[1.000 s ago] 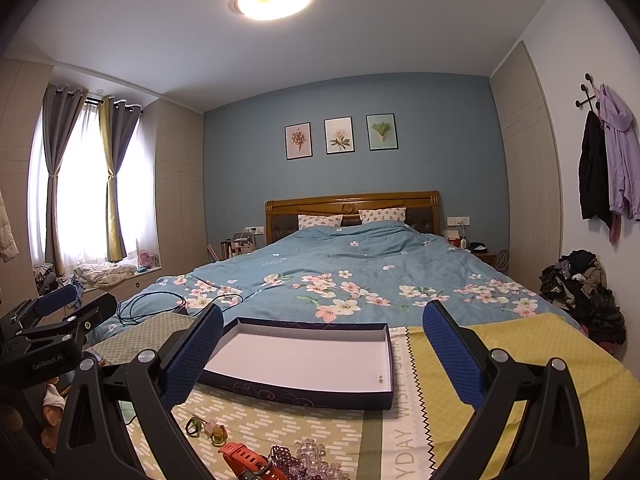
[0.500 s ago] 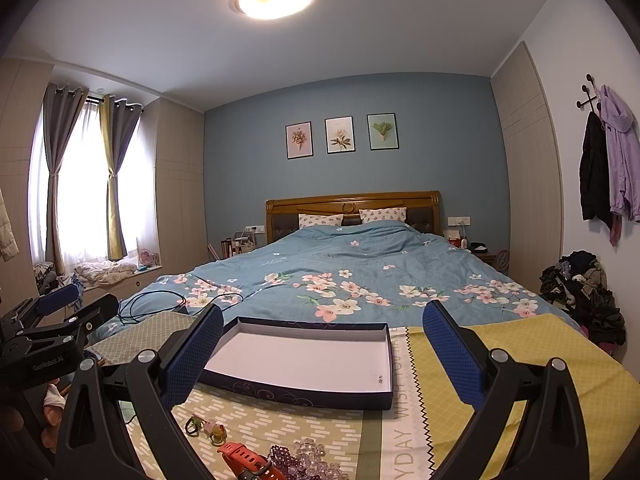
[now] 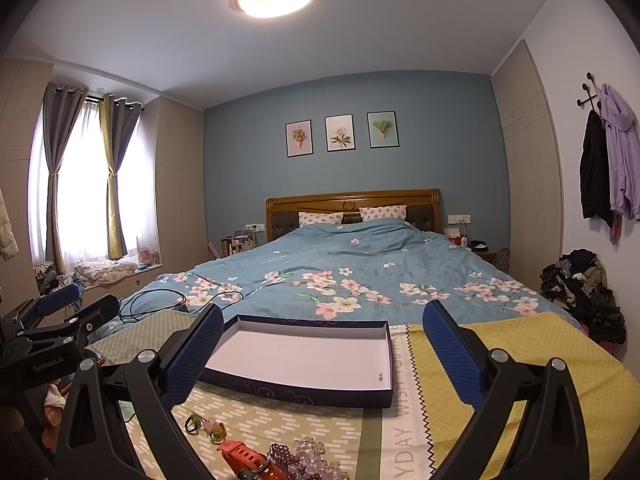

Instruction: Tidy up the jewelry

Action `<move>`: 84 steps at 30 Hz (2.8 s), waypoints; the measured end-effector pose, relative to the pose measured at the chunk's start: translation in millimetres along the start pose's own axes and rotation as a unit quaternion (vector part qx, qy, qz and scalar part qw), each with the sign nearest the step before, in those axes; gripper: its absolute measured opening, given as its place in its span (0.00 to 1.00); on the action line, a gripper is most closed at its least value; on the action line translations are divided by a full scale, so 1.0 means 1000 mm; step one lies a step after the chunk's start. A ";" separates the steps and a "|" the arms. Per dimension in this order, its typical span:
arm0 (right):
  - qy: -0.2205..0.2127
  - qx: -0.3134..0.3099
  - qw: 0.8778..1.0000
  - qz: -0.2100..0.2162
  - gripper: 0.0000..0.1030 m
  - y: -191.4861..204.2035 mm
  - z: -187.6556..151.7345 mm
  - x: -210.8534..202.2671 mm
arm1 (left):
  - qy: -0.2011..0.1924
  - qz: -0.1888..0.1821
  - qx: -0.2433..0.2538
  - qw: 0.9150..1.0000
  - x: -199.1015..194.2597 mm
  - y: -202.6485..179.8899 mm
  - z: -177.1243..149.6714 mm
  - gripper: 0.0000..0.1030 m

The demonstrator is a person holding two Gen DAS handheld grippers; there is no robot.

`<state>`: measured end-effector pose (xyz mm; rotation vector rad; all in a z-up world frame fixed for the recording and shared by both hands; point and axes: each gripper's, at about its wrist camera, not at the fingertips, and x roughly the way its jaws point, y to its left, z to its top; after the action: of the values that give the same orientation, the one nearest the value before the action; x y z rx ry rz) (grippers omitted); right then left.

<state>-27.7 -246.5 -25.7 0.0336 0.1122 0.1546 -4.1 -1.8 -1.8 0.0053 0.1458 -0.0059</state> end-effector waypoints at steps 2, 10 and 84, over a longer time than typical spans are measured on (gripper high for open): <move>0.001 0.000 1.000 0.000 0.94 0.000 0.000 0.000 | 0.002 -0.001 0.001 1.000 0.000 0.001 -0.001 0.94; 0.006 0.001 1.000 0.002 0.94 -0.003 0.000 0.001 | 0.011 -0.007 0.003 1.000 0.002 0.000 -0.001 0.94; 0.373 -0.025 0.923 0.094 0.05 -0.066 -0.088 0.048 | 0.356 -0.325 0.114 0.869 0.155 -0.112 -0.088 0.08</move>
<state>19.7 -302.2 -120.7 -0.0687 0.8715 0.3589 135.4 -114.5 -111.8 0.1969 0.8848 -0.7059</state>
